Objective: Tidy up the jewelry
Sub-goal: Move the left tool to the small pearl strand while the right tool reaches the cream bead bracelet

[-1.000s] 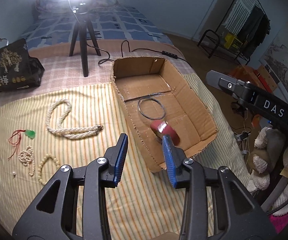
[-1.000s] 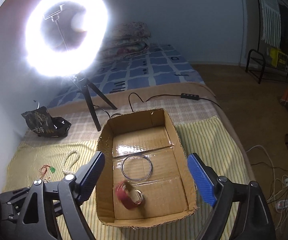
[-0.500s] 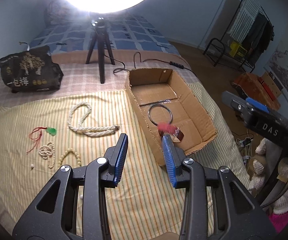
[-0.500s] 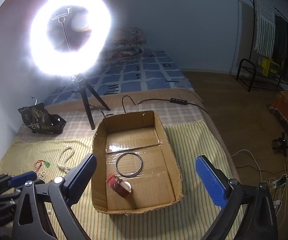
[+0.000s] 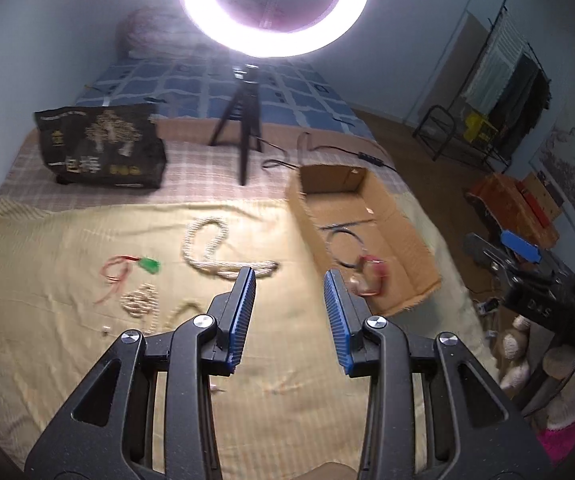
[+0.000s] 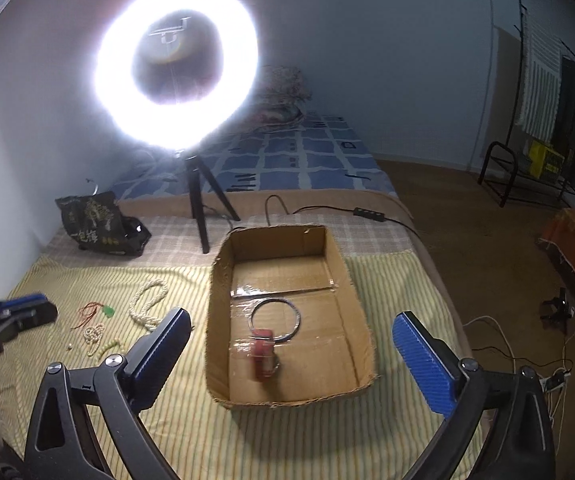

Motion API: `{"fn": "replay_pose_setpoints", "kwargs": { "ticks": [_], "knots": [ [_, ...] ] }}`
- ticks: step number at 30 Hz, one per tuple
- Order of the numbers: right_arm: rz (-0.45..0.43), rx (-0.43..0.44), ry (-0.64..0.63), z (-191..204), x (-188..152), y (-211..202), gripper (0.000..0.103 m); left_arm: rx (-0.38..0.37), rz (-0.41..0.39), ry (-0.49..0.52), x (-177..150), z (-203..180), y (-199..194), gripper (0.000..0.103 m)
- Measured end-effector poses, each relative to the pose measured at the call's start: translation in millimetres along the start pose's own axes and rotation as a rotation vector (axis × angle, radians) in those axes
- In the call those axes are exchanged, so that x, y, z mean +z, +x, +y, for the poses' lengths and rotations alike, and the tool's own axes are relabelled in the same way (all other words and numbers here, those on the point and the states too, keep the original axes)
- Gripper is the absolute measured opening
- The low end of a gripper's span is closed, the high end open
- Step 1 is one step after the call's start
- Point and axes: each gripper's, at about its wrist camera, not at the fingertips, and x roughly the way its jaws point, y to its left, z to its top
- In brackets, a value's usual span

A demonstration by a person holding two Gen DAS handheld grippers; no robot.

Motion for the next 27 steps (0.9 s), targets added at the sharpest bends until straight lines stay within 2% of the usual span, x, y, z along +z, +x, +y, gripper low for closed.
{"fn": "replay_pose_setpoints", "kwargs": {
  "ticks": [6, 9, 15, 22, 27],
  "knots": [
    [0.049, 0.048, -0.098, 32.6, -9.7, 9.4, 0.103, 0.086, -0.010, -0.040, 8.2, 49.8, -8.4, 0.036],
    [0.095, 0.072, -0.130, 50.2, -15.3, 18.6, 0.103, 0.131, 0.010, -0.072, 6.0, 80.1, -7.4, 0.036],
    [0.182, 0.192, -0.126, 84.2, -25.5, 42.1, 0.102, 0.140, 0.086, -0.114, -2.4, 121.1, 6.5, 0.036],
    [0.285, 0.282, -0.146, 117.0, -43.4, 71.3, 0.084, 0.121, 0.173, -0.183, -9.3, 146.3, 38.3, 0.036],
    [0.351, 0.337, -0.139, 131.7, -50.4, 92.8, 0.077, 0.103, 0.213, -0.198, -8.1, 150.4, 57.6, 0.036]
  ]
}}
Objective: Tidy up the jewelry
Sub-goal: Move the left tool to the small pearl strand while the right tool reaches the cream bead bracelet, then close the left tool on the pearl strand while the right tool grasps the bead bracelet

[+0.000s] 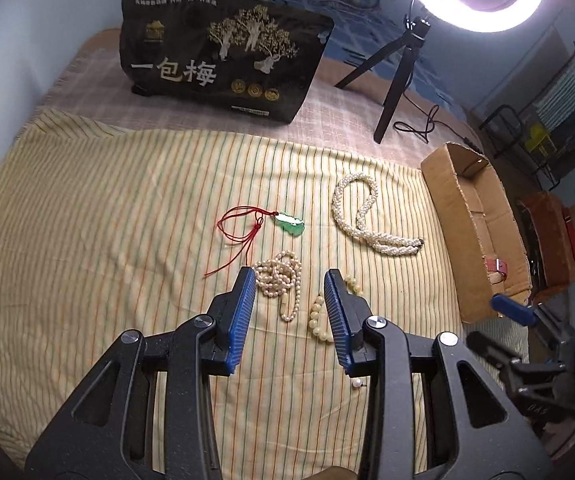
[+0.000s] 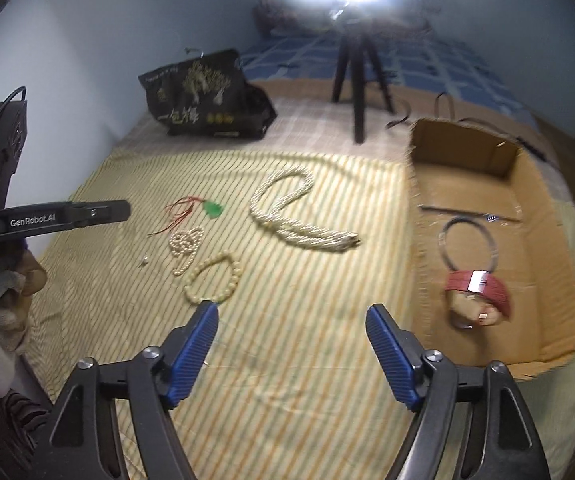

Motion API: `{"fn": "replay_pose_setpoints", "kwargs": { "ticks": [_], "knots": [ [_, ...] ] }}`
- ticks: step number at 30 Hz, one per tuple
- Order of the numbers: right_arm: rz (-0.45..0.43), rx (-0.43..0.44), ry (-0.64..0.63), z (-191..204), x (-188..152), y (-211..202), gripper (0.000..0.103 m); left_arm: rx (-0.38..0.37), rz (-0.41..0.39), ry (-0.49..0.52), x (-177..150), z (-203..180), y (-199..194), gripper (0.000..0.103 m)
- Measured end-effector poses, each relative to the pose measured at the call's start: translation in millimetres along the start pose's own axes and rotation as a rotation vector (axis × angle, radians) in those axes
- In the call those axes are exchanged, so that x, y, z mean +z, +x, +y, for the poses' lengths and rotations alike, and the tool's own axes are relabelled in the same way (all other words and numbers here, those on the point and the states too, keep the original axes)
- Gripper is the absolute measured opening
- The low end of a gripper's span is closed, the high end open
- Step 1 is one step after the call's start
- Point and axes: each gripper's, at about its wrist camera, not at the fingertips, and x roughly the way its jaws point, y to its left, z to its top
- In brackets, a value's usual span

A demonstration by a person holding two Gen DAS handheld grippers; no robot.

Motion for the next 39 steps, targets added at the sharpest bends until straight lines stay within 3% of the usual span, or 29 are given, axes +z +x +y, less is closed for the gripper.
{"fn": "replay_pose_setpoints", "kwargs": {
  "ticks": [7, 12, 23, 36, 39],
  "knots": [
    [0.104, 0.082, 0.075, -0.9, 5.5, 42.6, 0.052, -0.006, 0.093, -0.052, 3.0, 11.1, 36.6, 0.036],
    [0.169, 0.140, 0.118, 2.7, 10.5, 68.1, 0.040, -0.005, 0.134, -0.069, 4.9, 15.6, 55.8, 0.036],
    [0.203, 0.172, 0.171, 13.2, 28.6, 93.2, 0.032, 0.021, 0.174, -0.090, 9.9, 19.7, 85.0, 0.035],
    [0.200, 0.074, 0.091, 32.4, 31.5, 116.3, 0.027, 0.063, 0.179, -0.058, 12.7, 14.3, 103.5, 0.035],
    [0.195, 0.025, 0.033, 40.0, 27.9, 118.2, 0.022, 0.075, 0.173, -0.042, 13.9, 10.8, 106.7, 0.030]
  ]
}}
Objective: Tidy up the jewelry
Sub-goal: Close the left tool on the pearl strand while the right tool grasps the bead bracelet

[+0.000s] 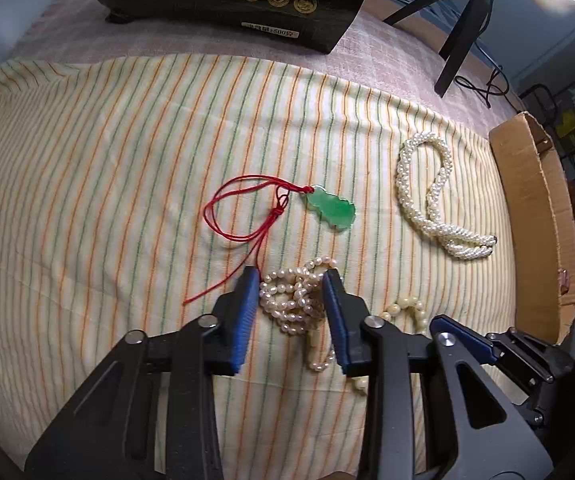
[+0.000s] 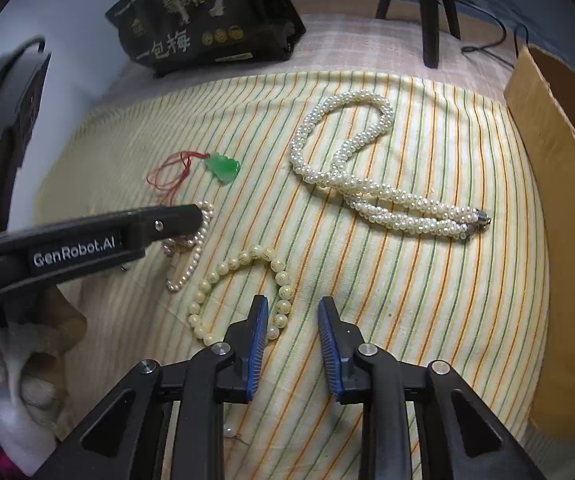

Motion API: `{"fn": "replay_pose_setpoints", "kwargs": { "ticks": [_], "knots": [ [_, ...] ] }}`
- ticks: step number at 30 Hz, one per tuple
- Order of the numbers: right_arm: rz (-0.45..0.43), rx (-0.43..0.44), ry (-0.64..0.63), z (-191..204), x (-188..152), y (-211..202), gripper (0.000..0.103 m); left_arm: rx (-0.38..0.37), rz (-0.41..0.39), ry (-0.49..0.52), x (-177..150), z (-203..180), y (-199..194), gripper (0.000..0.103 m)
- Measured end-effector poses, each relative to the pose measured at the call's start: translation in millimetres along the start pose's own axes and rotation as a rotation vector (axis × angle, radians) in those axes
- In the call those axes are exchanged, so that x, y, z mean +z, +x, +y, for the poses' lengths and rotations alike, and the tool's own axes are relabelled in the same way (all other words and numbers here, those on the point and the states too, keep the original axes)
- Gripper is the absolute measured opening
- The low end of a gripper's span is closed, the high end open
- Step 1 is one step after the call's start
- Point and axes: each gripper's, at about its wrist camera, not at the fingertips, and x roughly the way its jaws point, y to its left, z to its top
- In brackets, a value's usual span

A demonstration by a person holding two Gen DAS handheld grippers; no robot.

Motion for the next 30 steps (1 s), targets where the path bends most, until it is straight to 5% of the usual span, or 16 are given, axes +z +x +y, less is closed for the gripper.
{"fn": "replay_pose_setpoints", "kwargs": {
  "ticks": [6, 14, 16, 17, 30],
  "knots": [
    [-0.005, -0.020, -0.014, -4.9, -0.6, -0.1, 0.009, -0.020, 0.002, -0.029, -0.6, 12.7, -2.4, 0.018],
    [-0.010, -0.066, -0.074, 6.0, -1.6, 2.4, 0.013, 0.006, -0.030, 0.005, -6.2, 3.6, -0.7, 0.025],
    [-0.016, -0.062, -0.071, 3.7, -1.1, 1.6, 0.007, 0.004, -0.031, -0.004, -5.4, 3.3, -0.3, 0.022],
    [-0.018, -0.056, -0.066, 2.6, -2.1, 0.6, 0.006, 0.004, -0.031, -0.013, -5.0, 4.1, -0.3, 0.013],
    [-0.099, 0.013, -0.018, -8.6, -11.5, -38.2, 0.005, -0.057, -0.096, -0.054, -4.4, 12.8, -39.9, 0.004]
  ]
}}
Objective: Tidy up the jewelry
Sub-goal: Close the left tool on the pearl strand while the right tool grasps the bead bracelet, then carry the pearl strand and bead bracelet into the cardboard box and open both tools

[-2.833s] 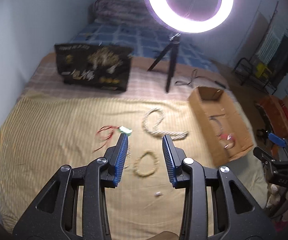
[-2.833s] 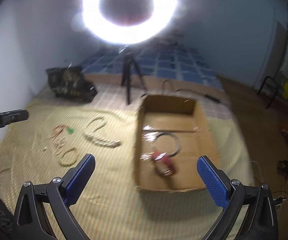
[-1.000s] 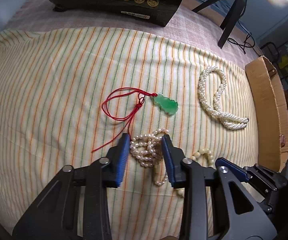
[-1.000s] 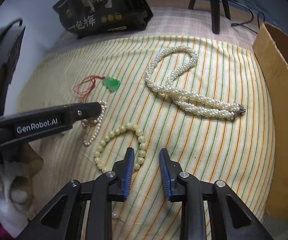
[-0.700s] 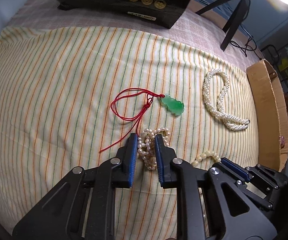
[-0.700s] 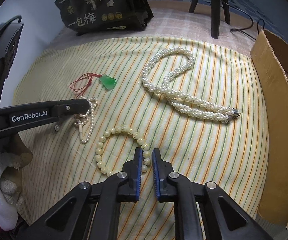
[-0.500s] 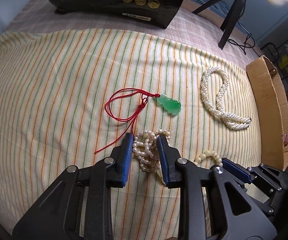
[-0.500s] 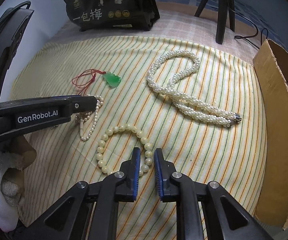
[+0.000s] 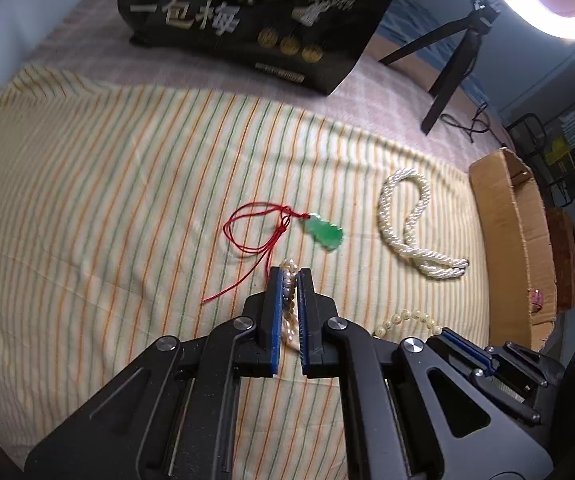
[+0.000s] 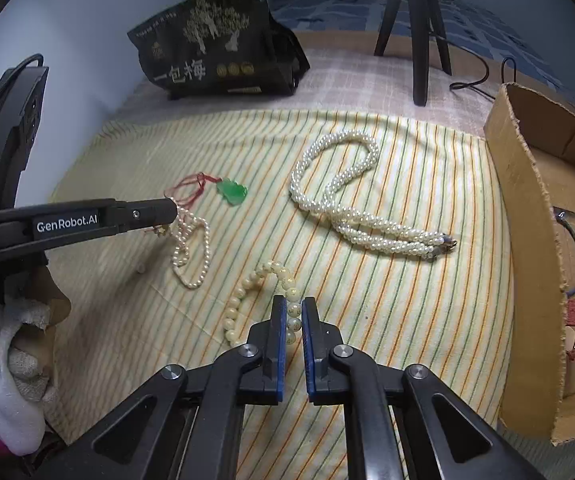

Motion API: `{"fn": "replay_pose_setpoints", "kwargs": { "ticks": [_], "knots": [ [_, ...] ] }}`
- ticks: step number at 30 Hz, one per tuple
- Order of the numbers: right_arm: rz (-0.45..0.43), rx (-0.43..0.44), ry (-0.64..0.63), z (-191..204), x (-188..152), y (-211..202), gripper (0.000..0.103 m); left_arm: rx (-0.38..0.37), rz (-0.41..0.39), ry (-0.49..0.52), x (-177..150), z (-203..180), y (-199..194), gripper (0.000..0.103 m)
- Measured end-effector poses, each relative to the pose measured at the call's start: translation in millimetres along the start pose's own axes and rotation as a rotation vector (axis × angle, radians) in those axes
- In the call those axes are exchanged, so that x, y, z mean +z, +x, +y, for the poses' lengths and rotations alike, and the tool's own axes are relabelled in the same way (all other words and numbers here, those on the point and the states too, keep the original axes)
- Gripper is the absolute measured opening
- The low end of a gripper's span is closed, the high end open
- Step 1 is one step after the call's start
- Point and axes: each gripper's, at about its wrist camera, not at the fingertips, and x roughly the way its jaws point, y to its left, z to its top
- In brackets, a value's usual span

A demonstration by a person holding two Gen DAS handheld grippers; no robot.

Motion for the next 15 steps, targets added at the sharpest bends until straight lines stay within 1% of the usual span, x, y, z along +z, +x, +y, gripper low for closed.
{"fn": "replay_pose_setpoints", "kwargs": {
  "ticks": [6, 15],
  "knots": [
    [-0.045, 0.019, 0.008, 2.0, 1.2, -19.9, 0.005, -0.032, -0.023, 0.009, 0.3, -7.3, -14.8, 0.004],
    [-0.123, 0.041, 0.021, -2.8, 7.5, -52.9, 0.005, -0.108, -0.112, 0.050, 3.0, -27.9, -59.0, 0.004]
  ]
}}
